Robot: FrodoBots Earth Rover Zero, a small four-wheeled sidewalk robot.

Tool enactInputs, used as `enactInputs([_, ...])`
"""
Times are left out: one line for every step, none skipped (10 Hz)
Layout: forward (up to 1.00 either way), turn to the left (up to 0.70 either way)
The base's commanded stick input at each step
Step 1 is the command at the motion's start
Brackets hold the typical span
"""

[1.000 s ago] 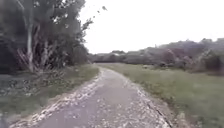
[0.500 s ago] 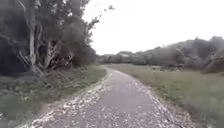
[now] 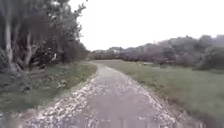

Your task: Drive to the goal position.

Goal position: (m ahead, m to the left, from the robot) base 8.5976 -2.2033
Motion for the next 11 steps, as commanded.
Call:
enactInputs([1.0,0.0])
enactInputs([1.0,0.0])
enactInputs([1.0,0.0])
enactInputs([1.0,0.0])
enactInputs([1.0,0.0])
enactInputs([1.0,0.0])
enactInputs([1.0,0.0])
enactInputs([1.0,0.0])
enactInputs([1.0,0.0])
enactInputs([1.0,0.0])
enactInputs([1.0,0.0])
